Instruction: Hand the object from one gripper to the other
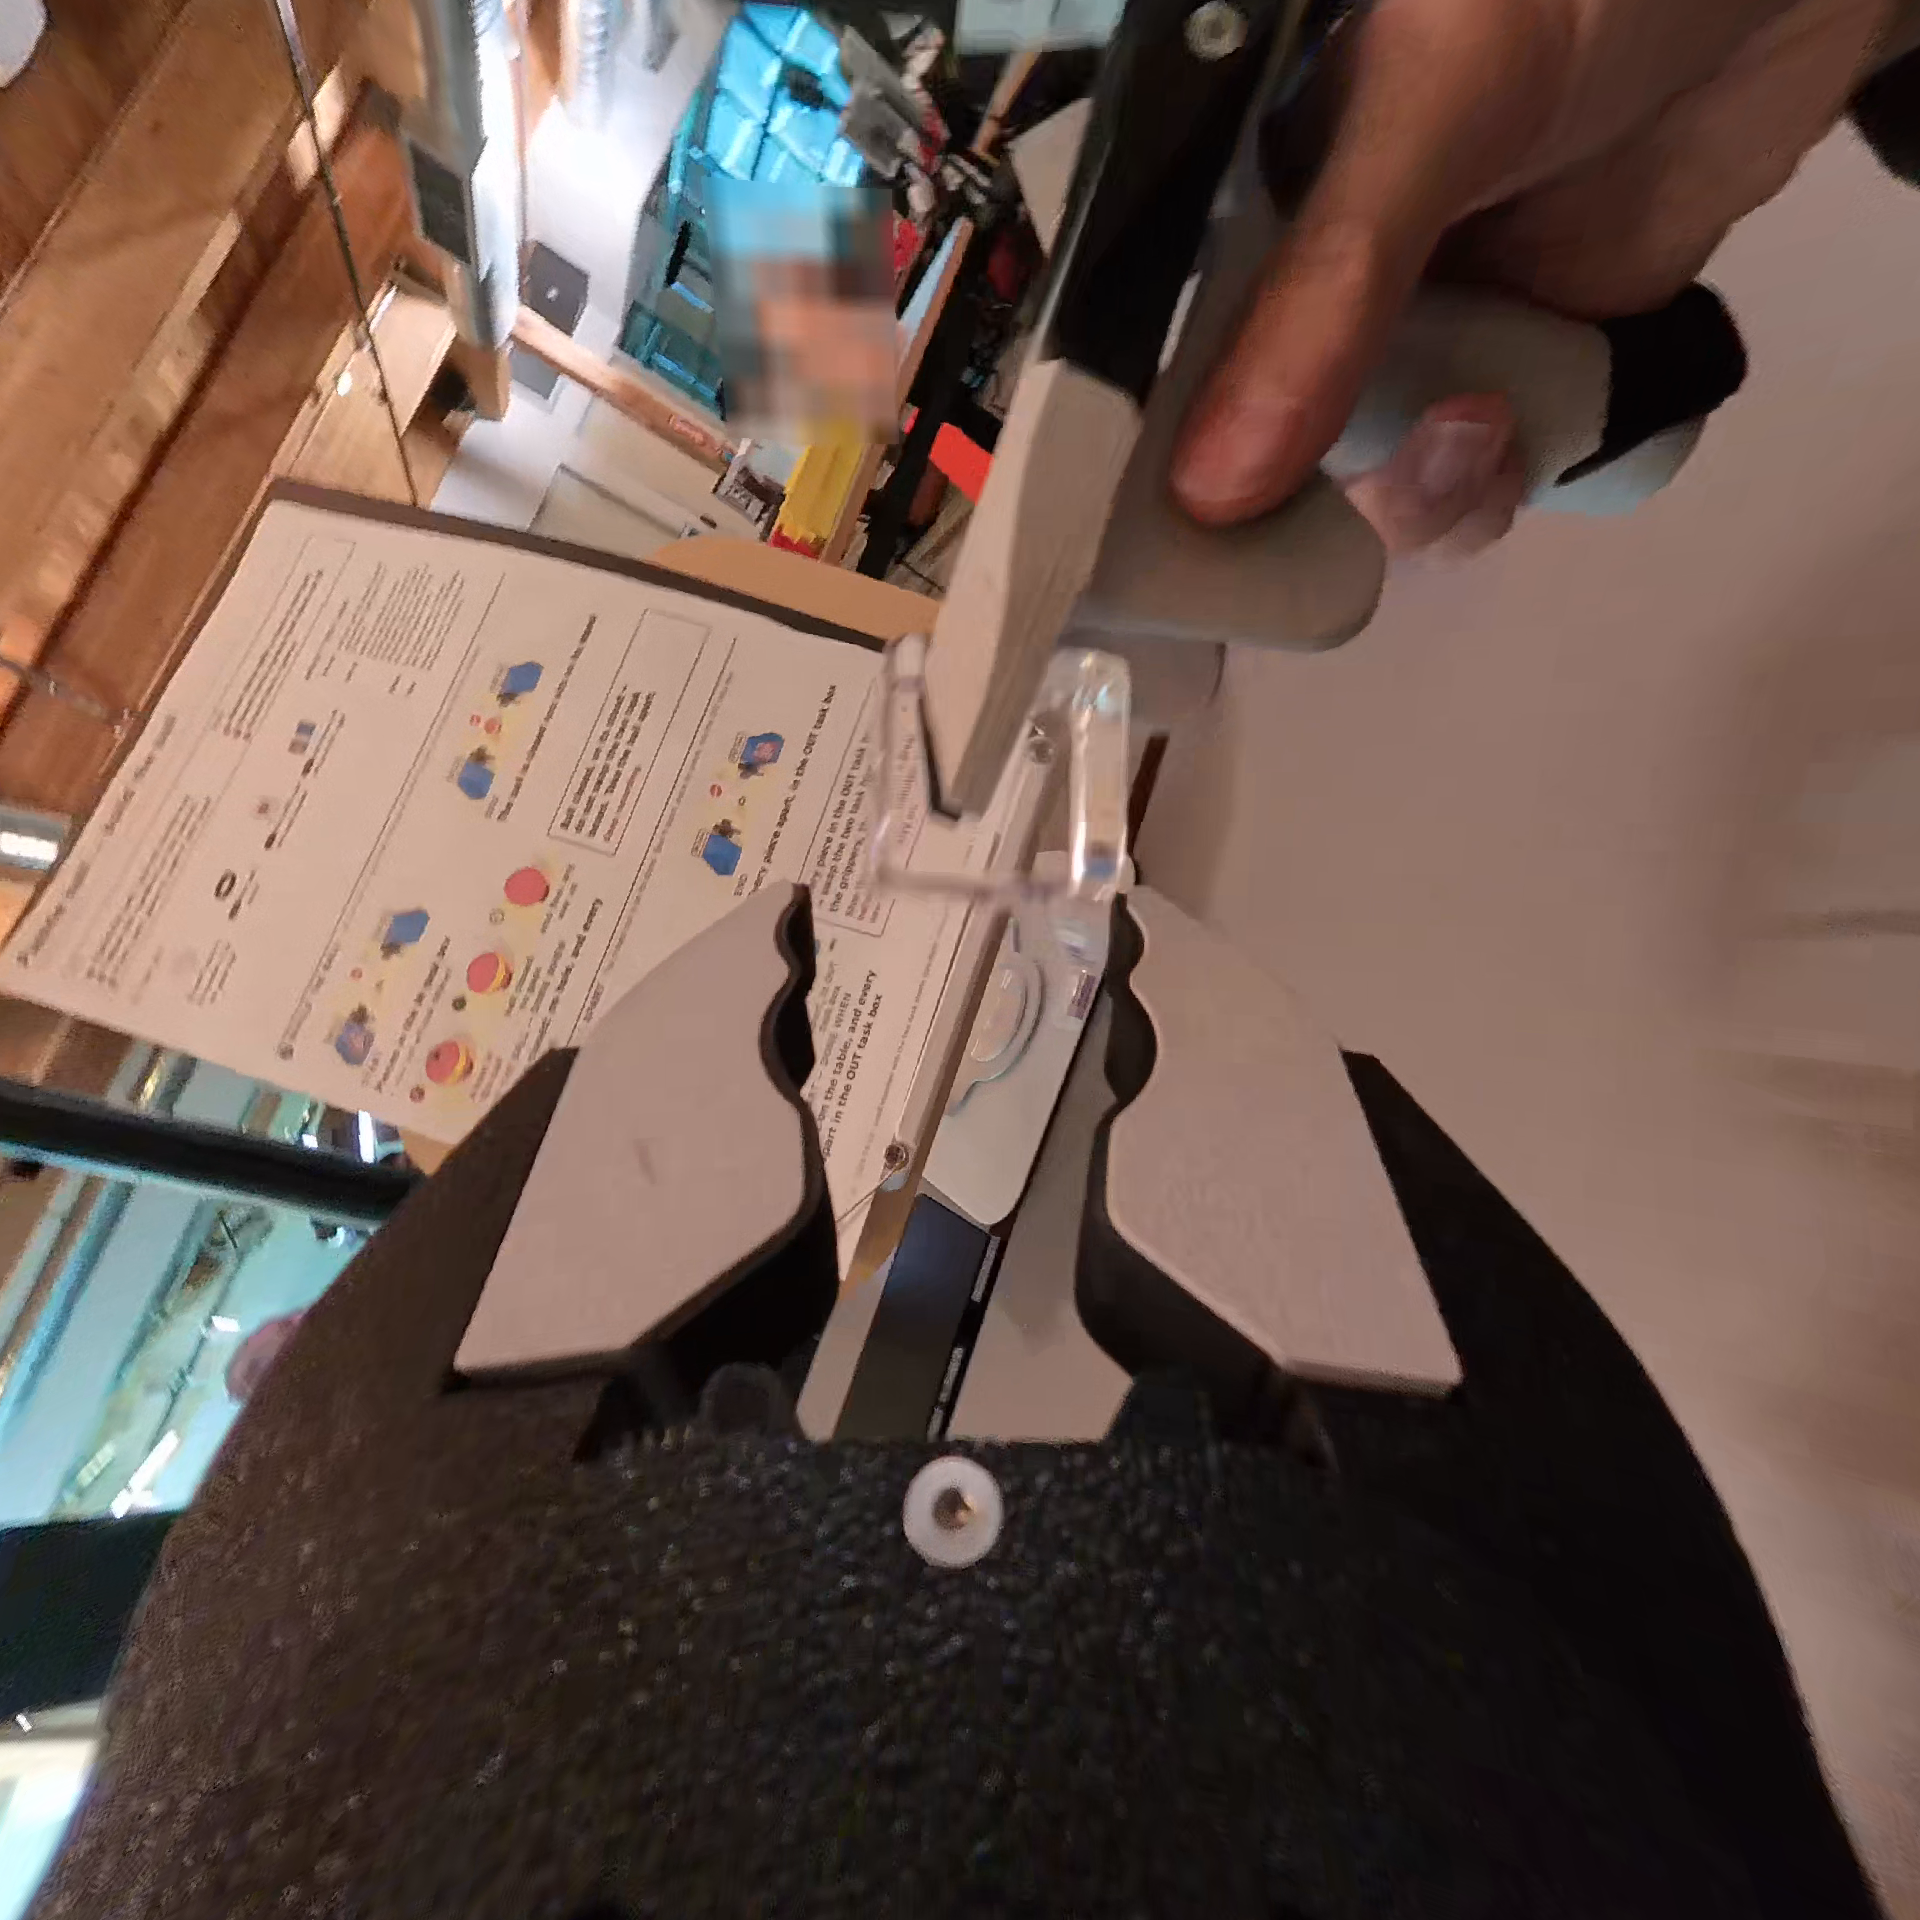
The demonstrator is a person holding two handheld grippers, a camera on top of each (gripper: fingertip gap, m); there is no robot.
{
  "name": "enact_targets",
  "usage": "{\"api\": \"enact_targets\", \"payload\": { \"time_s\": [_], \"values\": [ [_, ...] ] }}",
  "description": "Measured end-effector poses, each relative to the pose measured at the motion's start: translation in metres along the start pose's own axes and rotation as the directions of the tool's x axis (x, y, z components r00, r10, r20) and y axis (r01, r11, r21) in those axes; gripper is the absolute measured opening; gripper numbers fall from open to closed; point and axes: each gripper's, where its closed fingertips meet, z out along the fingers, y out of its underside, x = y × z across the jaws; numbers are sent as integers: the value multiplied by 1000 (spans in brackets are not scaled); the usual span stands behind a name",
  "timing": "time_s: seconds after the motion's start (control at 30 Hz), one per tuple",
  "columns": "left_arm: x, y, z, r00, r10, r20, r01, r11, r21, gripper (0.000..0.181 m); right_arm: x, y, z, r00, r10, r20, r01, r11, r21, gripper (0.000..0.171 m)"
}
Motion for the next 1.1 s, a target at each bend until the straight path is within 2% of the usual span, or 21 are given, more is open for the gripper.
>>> {"api": "enact_targets", "payload": {
  "time_s": [0.03, 0.07, 0.13, 0.23, 0.3, 0.33, 0.47, 0.57, 0.67, 0.73, 0.8, 0.9, 1.0, 1.1],
  "values": [
    [-5, 1, 0, 999, -41, 22, 41, 999, -4, 48, 12, -2, -11, 995, -51, -90, 49, 998, -28, 45],
    [-9, 2, -1, 996, -80, 32, 80, 997, -6, 47, 28, -6, -28, 973, -111, -204, 101, 993, -61, 45],
    [-14, 4, -4, 988, -154, 30, 153, 988, 8, 44, 64, -16, -76, 869, -193, -455, 158, 981, -114, 45],
    [-22, 8, -8, 966, -257, 37, 256, 966, 12, 41, 121, -19, -168, 588, -217, -779, 127, 976, -176, 45],
    [-26, 12, -8, 947, -320, 37, 320, 948, 8, 39, 151, -4, -217, 428, -201, -881, 45, 979, -201, 45],
    [-28, 14, -8, 934, -354, 41, 354, 935, 7, 38, 163, 6, -231, 393, -192, -900, 8, 979, -205, 45],
    [-25, 16, -6, 871, -492, -7, 492, 871, 5, 37, 193, 40, -253, 330, -148, -932, -102, 976, -191, 45],
    [-20, 19, -4, 874, -484, -26, 484, 875, -23, 35, 204, 54, -264, 264, -161, -951, -144, 968, -204, 45],
    [-19, 24, -1, 875, -484, -8, 483, 874, -51, 30, 210, 69, -263, 281, -139, -949, -182, 964, -195, 44],
    [-17, 25, 0, 859, -511, -21, 509, 859, -55, 30, 211, 75, -250, 357, -94, -929, -200, 964, -174, 44],
    [-18, 28, -1, 844, -536, -21, 534, 843, -65, 30, 213, 73, -248, 353, -83, -932, -176, 972, -153, 44],
    [-22, 38, -5, 827, -562, 2, 559, 823, -101, 32, 216, 71, -251, 319, -95, -943, -141, 979, -146, 58],
    [-30, 49, -12, 799, -601, 39, 600, 790, -128, 35, 207, 48, -256, 282, -93, -955, -57, 992, -114, 76],
    [-42, 58, -30, 779, -624, 66, 626, 767, -140, 34, 187, 16, -252, 282, -134, -950, 52, 991, -125, 84]
  ]
}}
